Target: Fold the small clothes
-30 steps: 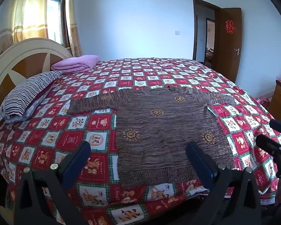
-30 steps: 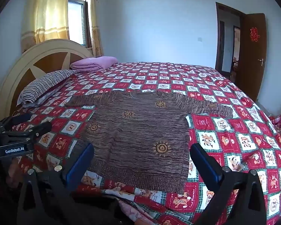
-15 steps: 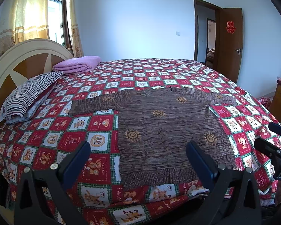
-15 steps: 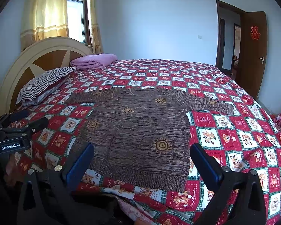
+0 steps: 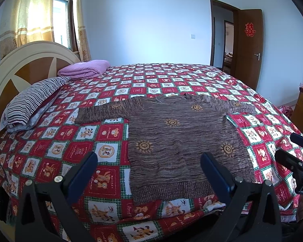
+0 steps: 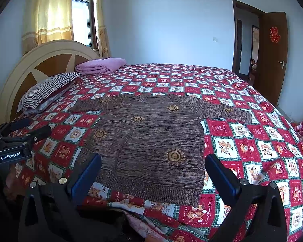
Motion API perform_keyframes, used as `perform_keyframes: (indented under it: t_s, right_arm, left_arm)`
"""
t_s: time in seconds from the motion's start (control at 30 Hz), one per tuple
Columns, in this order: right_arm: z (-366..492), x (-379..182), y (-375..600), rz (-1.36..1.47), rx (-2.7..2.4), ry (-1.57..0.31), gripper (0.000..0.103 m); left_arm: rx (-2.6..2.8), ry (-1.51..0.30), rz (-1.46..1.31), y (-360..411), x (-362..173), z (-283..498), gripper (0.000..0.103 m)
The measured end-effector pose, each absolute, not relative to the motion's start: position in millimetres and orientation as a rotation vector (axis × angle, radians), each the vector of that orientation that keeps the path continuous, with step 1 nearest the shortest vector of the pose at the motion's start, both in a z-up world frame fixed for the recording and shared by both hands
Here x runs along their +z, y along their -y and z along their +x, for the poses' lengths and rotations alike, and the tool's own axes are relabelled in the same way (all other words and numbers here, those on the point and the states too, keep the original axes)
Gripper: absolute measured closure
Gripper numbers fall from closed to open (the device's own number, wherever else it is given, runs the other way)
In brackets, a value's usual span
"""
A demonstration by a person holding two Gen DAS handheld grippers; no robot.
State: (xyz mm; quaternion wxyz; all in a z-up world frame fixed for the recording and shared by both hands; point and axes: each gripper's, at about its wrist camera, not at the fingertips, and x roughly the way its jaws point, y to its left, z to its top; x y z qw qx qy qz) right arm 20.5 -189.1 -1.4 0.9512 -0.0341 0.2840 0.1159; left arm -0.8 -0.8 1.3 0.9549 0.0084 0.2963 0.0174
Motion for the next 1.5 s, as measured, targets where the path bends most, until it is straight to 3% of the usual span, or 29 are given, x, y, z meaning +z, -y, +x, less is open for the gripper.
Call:
perform_keyframes:
  t_s: [1.5]
  right_arm:
    - [26.7, -11.8, 189.1, -0.068, 0.243, -0.595, 0.001]
  left_arm:
    - [0.034, -0.631, 0.001, -2.8, -8.3, 5.9, 0.000]
